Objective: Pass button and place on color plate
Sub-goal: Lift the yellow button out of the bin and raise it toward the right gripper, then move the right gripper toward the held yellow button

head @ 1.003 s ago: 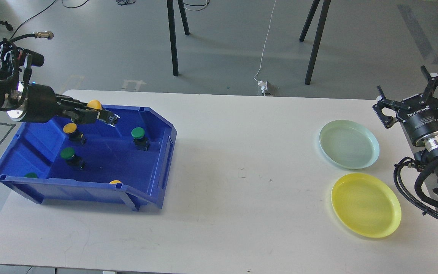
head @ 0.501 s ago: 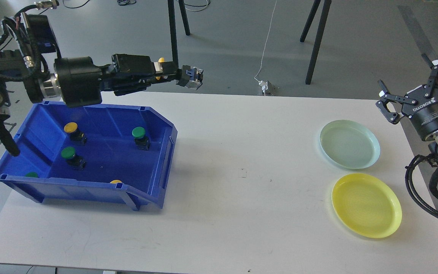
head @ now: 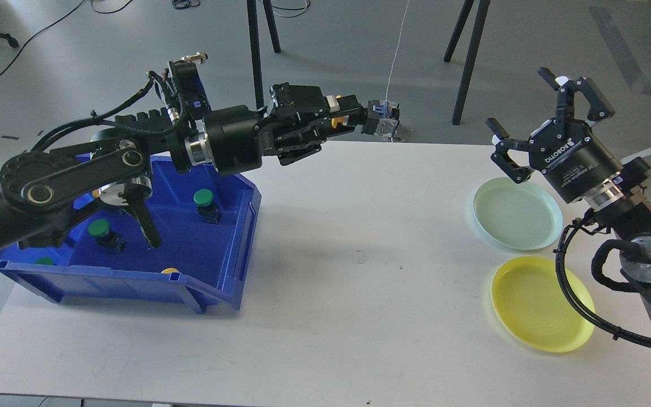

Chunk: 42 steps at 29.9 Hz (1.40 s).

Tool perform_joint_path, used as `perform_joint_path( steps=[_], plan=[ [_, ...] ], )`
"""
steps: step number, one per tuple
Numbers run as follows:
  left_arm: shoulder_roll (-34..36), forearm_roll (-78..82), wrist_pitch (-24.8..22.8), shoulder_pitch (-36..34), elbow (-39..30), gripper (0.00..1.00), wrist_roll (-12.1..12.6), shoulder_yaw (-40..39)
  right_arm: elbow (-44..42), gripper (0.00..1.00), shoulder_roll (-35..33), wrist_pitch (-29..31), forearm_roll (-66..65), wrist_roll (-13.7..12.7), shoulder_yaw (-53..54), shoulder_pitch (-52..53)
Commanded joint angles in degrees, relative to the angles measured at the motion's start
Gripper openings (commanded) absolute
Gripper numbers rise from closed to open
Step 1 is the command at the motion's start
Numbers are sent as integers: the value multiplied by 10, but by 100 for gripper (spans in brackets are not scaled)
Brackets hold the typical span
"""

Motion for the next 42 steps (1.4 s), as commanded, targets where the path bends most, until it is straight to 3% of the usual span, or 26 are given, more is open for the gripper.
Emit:
perform_joint_path(
  steps=[1,21,36,42],
  plan=[
    [-5,0,-1,4,10,20,0,-2,-3,99,23,0,-12,0,-38,29],
    [-5,-1,-1,3,12,21,0,-2,19,99,31,0,-48,1,-213,188],
    [-5,0,-1,2,13,21,0,-2,66,99,8,0,-51,1,-226,190],
    [-5,0,-1,2,14,21,0,-2,69,98,1,0,-49,36,-234,189]
  ],
)
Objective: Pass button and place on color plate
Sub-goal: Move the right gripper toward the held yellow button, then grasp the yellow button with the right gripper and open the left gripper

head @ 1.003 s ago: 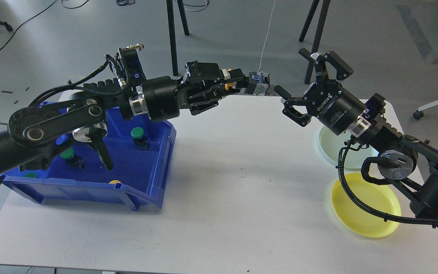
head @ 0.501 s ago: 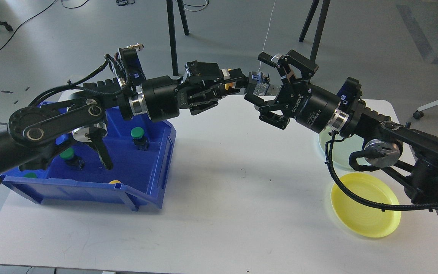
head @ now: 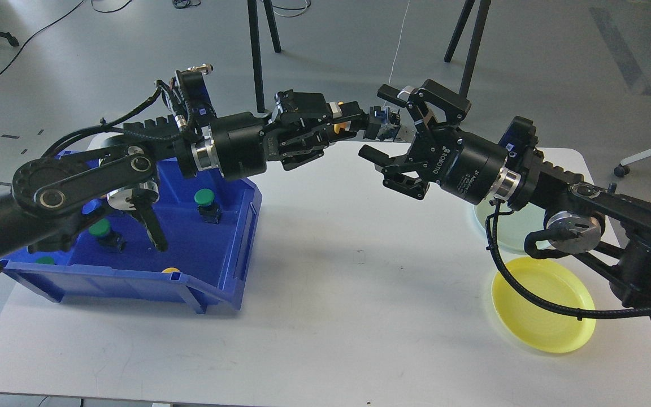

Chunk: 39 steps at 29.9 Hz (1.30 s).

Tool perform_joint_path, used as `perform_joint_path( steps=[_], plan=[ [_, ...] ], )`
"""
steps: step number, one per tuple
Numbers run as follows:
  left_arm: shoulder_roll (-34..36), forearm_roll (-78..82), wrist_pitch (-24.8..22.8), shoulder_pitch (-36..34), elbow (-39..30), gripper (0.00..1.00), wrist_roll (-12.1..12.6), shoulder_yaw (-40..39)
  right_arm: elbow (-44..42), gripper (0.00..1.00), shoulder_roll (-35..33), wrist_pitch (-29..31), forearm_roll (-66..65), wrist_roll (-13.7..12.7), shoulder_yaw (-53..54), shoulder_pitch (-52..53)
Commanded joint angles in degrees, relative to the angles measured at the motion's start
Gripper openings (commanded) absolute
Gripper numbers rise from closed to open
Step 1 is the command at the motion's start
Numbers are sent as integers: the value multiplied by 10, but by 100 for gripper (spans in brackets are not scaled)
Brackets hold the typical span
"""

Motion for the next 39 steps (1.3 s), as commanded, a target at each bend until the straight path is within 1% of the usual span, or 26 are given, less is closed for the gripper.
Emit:
perform_joint_path(
  steps=[1,13,18,20,25,28,31,34,39],
  plan=[
    [0,0,0,0,0,21,0,0,1,98,0,0,1,22,-1,-1],
    [1,0,0,0,2,22,0,0,-2,92,-2,0,2,23,5,-3],
    [0,0,0,0,2,22,0,0,-5,84,-1,0,-1,23,4,-3],
    [1,0,0,0,2,22,0,0,-6,78,-2,0,-2,23,4,-3],
    [0,0,0,0,2,22,0,0,-7,55,-3,0,-3,22,0,-1],
    [1,0,0,0,2,22,0,0,-8,48,-3,0,-7,22,0,-1],
    [1,0,0,0,2,22,0,0,-8,37,-2,0,-9,22,0,-1],
    [1,1,0,0,2,22,0,0,-8,31,-2,0,-9,22,0,-1],
    [1,1,0,0,2,22,0,0,-8,30,-3,0,-9,22,0,-1]
  ],
)
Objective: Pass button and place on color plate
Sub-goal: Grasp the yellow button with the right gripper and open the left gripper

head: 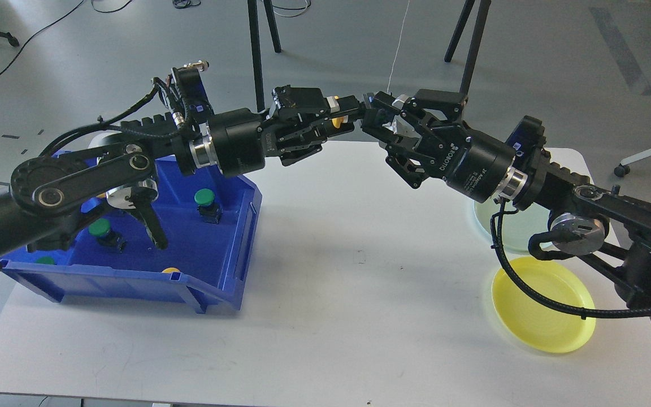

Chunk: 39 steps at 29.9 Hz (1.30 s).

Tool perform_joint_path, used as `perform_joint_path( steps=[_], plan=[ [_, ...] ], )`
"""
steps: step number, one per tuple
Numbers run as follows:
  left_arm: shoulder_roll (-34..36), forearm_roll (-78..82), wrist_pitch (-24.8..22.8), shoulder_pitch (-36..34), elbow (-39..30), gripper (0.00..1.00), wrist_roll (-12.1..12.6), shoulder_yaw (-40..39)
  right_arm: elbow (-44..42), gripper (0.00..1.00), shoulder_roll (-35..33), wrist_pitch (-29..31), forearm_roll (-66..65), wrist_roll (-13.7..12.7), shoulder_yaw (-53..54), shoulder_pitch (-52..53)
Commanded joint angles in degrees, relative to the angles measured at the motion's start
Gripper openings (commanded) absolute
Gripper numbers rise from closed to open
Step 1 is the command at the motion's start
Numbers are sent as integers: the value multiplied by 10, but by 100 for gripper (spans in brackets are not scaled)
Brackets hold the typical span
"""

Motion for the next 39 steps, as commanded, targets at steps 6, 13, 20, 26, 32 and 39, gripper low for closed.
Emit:
perform_joint_path(
  steps=[6,13,20,26,32,39],
  plan=[
    [0,0,0,0,0,22,1,0,-1,40,0,0,-1,0,0,-1],
    [-1,0,0,0,0,22,1,0,-1,69,3,0,-1,0,-1,-3],
    [0,0,0,1,0,22,1,0,-2,77,5,0,-1,0,-3,-8],
    [0,0,0,1,0,22,1,0,-11,76,5,0,-1,-1,-2,-10],
    [0,0,0,1,0,22,1,0,-21,76,9,0,0,0,-2,-10],
    [0,0,0,1,0,22,1,0,-35,67,31,0,0,0,-2,-8]
  ],
)
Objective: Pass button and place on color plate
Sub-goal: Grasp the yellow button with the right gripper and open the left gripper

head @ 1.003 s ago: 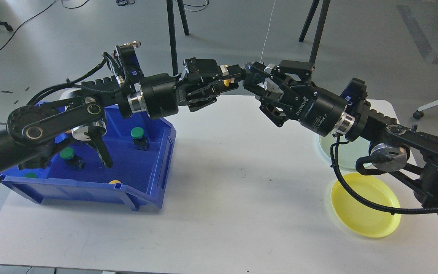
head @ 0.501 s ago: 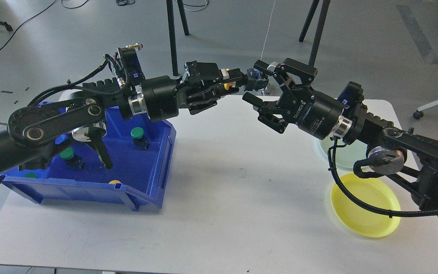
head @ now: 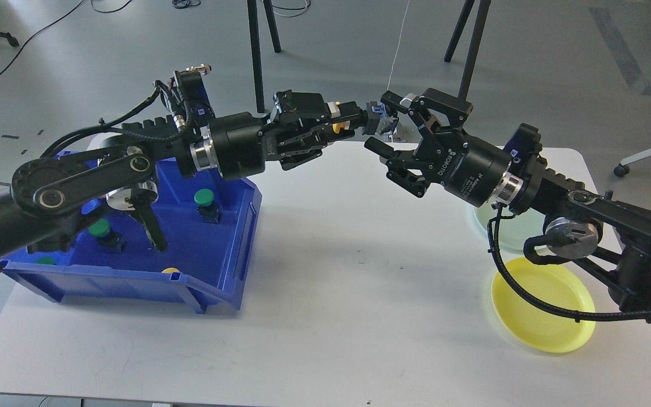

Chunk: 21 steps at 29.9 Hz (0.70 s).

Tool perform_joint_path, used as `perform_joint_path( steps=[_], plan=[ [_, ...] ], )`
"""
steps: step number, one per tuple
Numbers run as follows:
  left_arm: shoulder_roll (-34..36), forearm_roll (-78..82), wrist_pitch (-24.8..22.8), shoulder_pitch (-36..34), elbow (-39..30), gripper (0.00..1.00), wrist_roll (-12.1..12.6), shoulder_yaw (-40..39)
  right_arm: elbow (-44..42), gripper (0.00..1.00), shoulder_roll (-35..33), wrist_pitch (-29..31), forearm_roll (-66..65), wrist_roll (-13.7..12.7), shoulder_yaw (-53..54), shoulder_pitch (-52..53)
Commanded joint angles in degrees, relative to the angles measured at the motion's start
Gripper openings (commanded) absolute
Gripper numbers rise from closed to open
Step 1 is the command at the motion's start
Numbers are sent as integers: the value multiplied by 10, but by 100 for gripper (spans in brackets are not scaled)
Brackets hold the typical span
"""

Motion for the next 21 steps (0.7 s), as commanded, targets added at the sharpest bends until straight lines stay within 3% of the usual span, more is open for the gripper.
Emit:
perform_joint_path(
  steps=[1,6,21],
  plan=[
    [0,0,0,0,0,22,0,0,-8,65,11,0,0,1,2,1],
    [0,0,0,0,0,22,0,0,-13,58,15,0,1,1,3,5],
    [0,1,0,0,0,22,0,0,-12,18,15,0,0,1,7,8]
  ],
)
